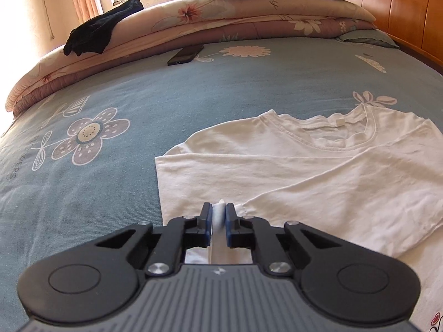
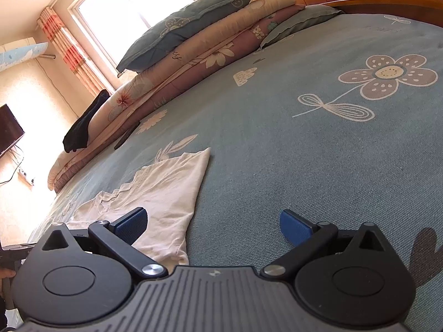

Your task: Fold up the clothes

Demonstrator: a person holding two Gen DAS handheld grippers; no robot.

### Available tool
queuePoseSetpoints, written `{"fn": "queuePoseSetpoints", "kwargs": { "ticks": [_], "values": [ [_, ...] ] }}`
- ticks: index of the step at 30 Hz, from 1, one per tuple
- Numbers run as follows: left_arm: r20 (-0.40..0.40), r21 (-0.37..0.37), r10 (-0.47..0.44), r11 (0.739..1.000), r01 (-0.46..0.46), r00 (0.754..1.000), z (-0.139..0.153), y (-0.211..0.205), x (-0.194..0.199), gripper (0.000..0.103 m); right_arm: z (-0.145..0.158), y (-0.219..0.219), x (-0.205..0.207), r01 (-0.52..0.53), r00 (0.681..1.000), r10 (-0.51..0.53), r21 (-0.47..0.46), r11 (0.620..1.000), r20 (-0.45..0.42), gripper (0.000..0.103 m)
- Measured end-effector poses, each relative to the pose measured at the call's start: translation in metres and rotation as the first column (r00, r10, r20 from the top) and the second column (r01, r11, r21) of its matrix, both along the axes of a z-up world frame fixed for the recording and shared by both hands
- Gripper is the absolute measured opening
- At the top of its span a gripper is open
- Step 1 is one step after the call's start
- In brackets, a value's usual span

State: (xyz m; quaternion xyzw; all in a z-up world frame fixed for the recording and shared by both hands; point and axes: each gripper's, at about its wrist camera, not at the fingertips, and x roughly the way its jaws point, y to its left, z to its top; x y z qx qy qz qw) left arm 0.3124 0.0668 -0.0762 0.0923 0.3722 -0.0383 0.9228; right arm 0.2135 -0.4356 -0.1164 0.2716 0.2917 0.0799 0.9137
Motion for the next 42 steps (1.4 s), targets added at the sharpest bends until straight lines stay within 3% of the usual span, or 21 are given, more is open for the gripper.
{"fn": "queuePoseSetpoints", "kwargs": {
  "ticks": [6,10,13,18,19,22,26,30,34,38,42],
  "values": [
    [0.034,-0.066,0.068,0.996,-0.066,0.997,0.012,0.009,0.012,0.007,0.000,-0.001,0.000,0.002,1.000,-0.002,0.006,1.000,-0.001,0.103],
    [-0.038,-0.049,0.099,0.994,-0.100,0.994,-0.007,0.013,0.018,0.008,0.000,-0.002,-0.001,0.009,1.000,-0.009,0.008,1.000,-0.001,0.103],
    [-0.030,-0.064,0.129,0.989,-0.130,0.991,-0.012,0.015,0.013,0.014,0.000,-0.002,-0.001,0.008,1.000,-0.008,0.011,1.000,-0.002,0.103],
    [0.006,-0.116,0.176,0.978,-0.174,0.984,0.009,0.015,0.008,0.016,0.000,-0.003,-0.001,0.011,1.000,-0.011,0.014,1.000,0.001,0.103],
    [0.024,-0.120,0.176,0.978,-0.172,0.984,0.015,0.012,0.006,0.021,0.000,-0.003,-0.001,0.012,1.000,-0.012,0.015,1.000,0.001,0.103],
    [0.021,-0.190,0.063,0.980,-0.058,0.998,0.025,-0.008,0.001,0.035,-0.001,-0.001,0.000,0.011,1.000,-0.011,0.006,1.000,-0.003,0.103],
    [-0.061,-0.292,-0.069,0.955,0.049,0.996,0.011,-0.033,-0.001,0.039,0.000,0.000,0.000,0.009,1.000,-0.009,-0.001,1.000,-0.004,0.103],
    [-0.154,-0.294,-0.045,0.956,-0.002,0.987,-0.019,-0.037,0.001,0.042,0.001,-0.002,0.000,0.008,1.000,-0.008,0.007,1.000,-0.002,0.103],
    [-0.146,-0.297,-0.036,0.955,-0.009,0.989,-0.014,-0.038,-0.005,0.044,0.005,-0.001,-0.004,0.000,1.000,-0.001,0.014,1.000,0.032,0.103],
    [-0.139,-0.299,-0.027,0.954,-0.015,0.990,-0.009,-0.040,-0.011,0.055,0.011,0.010,-0.007,-0.100,0.991,0.096,0.045,0.994,0.094,0.103],
    [-0.142,-0.285,-0.027,0.958,-0.014,0.990,-0.015,-0.042,-0.017,0.057,0.012,0.033,-0.005,-0.241,0.965,0.230,0.078,0.967,0.125,0.103]
  ]
}}
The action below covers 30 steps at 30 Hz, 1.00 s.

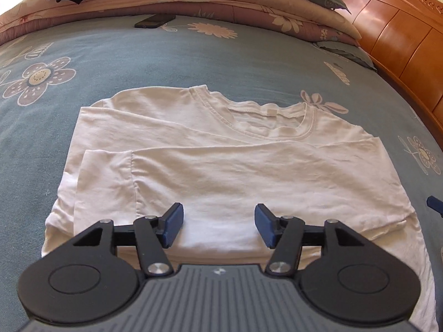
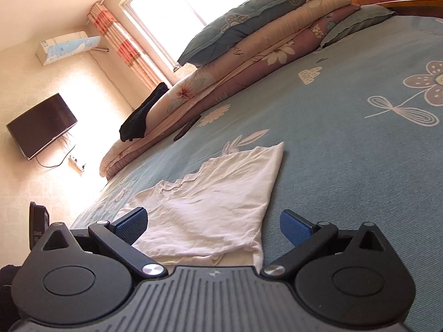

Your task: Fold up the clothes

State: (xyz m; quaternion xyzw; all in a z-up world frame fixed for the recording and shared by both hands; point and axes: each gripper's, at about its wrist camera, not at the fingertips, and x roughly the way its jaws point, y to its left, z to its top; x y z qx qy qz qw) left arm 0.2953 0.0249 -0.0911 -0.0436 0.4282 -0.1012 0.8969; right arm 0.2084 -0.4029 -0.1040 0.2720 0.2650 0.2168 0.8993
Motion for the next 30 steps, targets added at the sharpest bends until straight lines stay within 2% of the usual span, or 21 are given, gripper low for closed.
{"fn": "queuePoseSetpoints", "kwargs": {
  "ticks": [3,7,9,10,12,14,17,18,20,22,25,27,28,30],
  "values": [
    [-0.007,0.003,0.014,1.000,-0.014,1.000,0.000,0.000,-0.003,0.060,-0.002,0.015,0.001,-0.081,0.997,0.081,0.029,0.996,-0.004,0.103],
    [0.016,-0.011,0.020,1.000,-0.020,1.000,0.014,0.000,-0.004,0.061,0.001,0.031,-0.001,-0.176,0.983,0.173,0.046,0.983,0.054,0.103],
    [0.022,-0.031,0.034,0.999,-0.033,0.999,0.018,0.002,-0.002,0.062,-0.004,0.037,0.004,-0.153,0.988,0.153,0.026,0.988,0.014,0.103],
    [0.020,-0.044,0.044,0.998,-0.043,0.999,0.019,0.004,-0.001,0.066,-0.007,0.038,0.008,-0.129,0.991,0.129,0.012,0.992,-0.020,0.103],
    [-0.025,-0.064,0.088,0.994,-0.089,0.996,0.010,0.012,0.003,0.067,-0.017,0.032,0.014,-0.110,0.991,0.110,0.013,0.994,-0.076,0.103],
    [-0.046,-0.053,0.125,0.990,-0.127,0.991,0.003,0.021,0.001,0.065,-0.017,0.027,0.015,-0.116,0.990,0.119,0.040,0.992,-0.081,0.103],
    [-0.040,-0.120,0.167,0.978,-0.171,0.985,0.011,0.037,-0.006,0.065,-0.019,0.029,0.013,-0.118,0.989,0.120,0.026,0.993,-0.080,0.103],
    [-0.024,-0.112,0.203,0.973,-0.204,0.979,0.018,0.041,-0.008,0.065,-0.018,0.032,0.013,-0.119,0.990,0.120,0.008,0.993,-0.077,0.103],
    [0.016,-0.117,0.209,0.972,-0.206,0.978,0.029,0.045,-0.009,0.066,-0.018,0.035,0.011,-0.119,0.991,0.118,-0.017,0.993,-0.071,0.103],
    [0.012,-0.147,0.206,0.968,-0.202,0.978,0.033,0.048,-0.006,0.066,-0.019,0.036,0.011,-0.117,0.991,0.116,-0.021,0.993,-0.067,0.103],
    [-0.004,-0.138,0.198,0.971,-0.197,0.980,0.027,0.045,-0.001,0.067,-0.020,0.033,0.011,-0.117,0.991,0.116,-0.001,0.993,-0.069,0.103],
    [-0.064,-0.074,0.250,0.964,-0.254,0.966,0.013,0.047,0.007,0.068,-0.020,0.033,0.011,-0.119,0.991,0.119,-0.003,0.993,-0.067,0.103],
    [-0.086,-0.050,0.276,0.958,-0.281,0.957,0.008,0.048,0.010,0.063,-0.020,0.033,0.011,-0.120,0.991,0.120,-0.005,0.993,-0.066,0.103],
    [-0.082,-0.086,0.314,0.943,-0.321,0.946,0.010,0.054,0.009,0.064,-0.020,0.035,0.012,-0.121,0.991,0.120,-0.013,0.993,-0.064,0.103]
  ]
}}
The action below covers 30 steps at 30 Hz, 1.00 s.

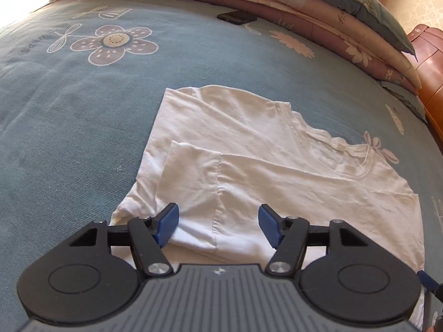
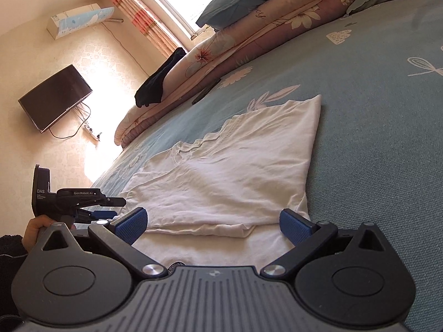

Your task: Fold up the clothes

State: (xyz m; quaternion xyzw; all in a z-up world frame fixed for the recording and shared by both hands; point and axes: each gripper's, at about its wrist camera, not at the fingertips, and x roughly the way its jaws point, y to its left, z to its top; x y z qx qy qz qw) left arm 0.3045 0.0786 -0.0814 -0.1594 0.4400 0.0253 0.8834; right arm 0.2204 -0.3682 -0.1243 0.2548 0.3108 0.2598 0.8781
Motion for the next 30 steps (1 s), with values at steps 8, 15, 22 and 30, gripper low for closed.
{"fn": "queuePoseSetpoints", "kwargs": {
  "ticks": [8,15,22,30],
  "values": [
    [0.070,-0.110,-0.132,0.984,0.139,0.989,0.008,-0.043,0.031,0.071,-0.001,0.003,-0.001,0.000,1.000,0.000,-0.016,1.000,0.013,0.103],
    [0.075,-0.265,-0.345,0.898,0.352,0.936,-0.004,-0.119,0.060,0.071,-0.001,0.004,-0.001,-0.002,1.000,0.002,-0.024,1.000,0.018,0.103],
    [0.032,-0.187,-0.335,0.924,0.335,0.942,-0.016,-0.153,0.093,0.071,-0.001,0.005,-0.002,-0.002,1.000,0.003,-0.036,0.999,0.022,0.103],
    [0.033,-0.260,-0.506,0.828,0.496,0.862,-0.010,-0.186,0.083,0.075,-0.001,0.007,-0.002,-0.002,1.000,0.003,-0.048,0.999,0.025,0.103]
  ]
}}
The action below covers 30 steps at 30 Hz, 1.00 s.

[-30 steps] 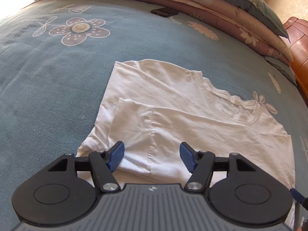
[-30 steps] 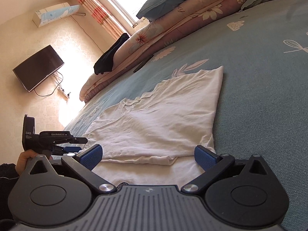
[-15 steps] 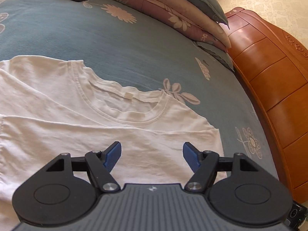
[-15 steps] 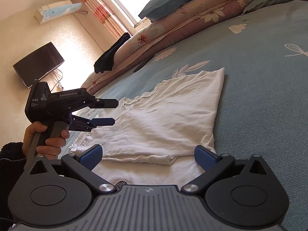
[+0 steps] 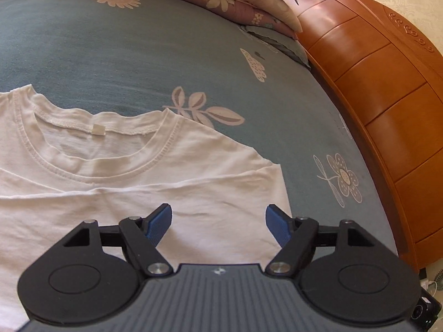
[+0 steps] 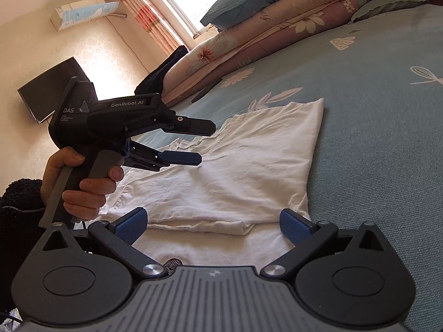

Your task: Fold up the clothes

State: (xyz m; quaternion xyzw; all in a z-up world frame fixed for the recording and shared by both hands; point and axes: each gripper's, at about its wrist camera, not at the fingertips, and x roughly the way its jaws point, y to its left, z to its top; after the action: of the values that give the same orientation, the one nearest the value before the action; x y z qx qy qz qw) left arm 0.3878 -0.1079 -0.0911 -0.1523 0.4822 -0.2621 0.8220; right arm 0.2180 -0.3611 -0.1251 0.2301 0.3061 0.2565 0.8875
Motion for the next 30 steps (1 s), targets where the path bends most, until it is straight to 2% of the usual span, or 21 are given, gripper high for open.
{"fn": "queuePoseSetpoints", "kwargs": {
  "ticks": [3,9,12,14,16,20,22,25,30],
  "values": [
    [0.003,0.080,-0.013,0.997,0.013,1.000,-0.010,-0.018,0.005,0.075,0.000,0.000,0.000,0.000,1.000,0.000,-0.002,1.000,0.001,0.103],
    [0.023,0.051,-0.120,0.992,0.119,0.993,0.002,-0.049,0.006,0.075,0.000,0.001,0.001,-0.001,1.000,0.001,-0.004,1.000,0.002,0.103],
    [0.034,0.038,-0.173,0.984,0.171,0.984,0.007,-0.065,0.007,0.078,0.000,0.002,0.000,-0.001,1.000,0.001,-0.013,1.000,0.005,0.103],
    [0.035,0.053,-0.201,0.979,0.199,0.979,0.005,-0.076,0.008,0.078,0.000,0.003,0.000,-0.002,1.000,0.002,-0.018,1.000,0.007,0.103],
    [0.020,0.096,-0.196,0.976,0.194,0.980,-0.005,-0.089,0.015,0.078,0.000,0.003,0.000,-0.003,1.000,0.003,-0.021,1.000,0.007,0.103],
    [0.037,0.128,-0.174,0.977,0.168,0.984,0.000,-0.099,0.023,0.080,0.000,0.003,0.000,-0.001,1.000,0.002,-0.022,1.000,0.007,0.103],
    [0.062,0.158,-0.168,0.975,0.156,0.984,0.014,-0.097,0.016,0.080,0.000,0.003,0.001,-0.001,1.000,0.001,-0.016,1.000,0.005,0.103],
    [0.132,0.238,-0.186,0.959,0.150,0.974,0.050,-0.078,-0.008,0.080,0.000,0.001,0.001,0.001,1.000,-0.001,0.000,1.000,-0.003,0.103],
    [0.237,0.344,-0.158,0.936,0.069,0.959,0.128,-0.014,-0.056,0.081,0.009,0.000,0.000,-0.013,0.999,0.014,0.004,1.000,-0.037,0.103]
  ]
}}
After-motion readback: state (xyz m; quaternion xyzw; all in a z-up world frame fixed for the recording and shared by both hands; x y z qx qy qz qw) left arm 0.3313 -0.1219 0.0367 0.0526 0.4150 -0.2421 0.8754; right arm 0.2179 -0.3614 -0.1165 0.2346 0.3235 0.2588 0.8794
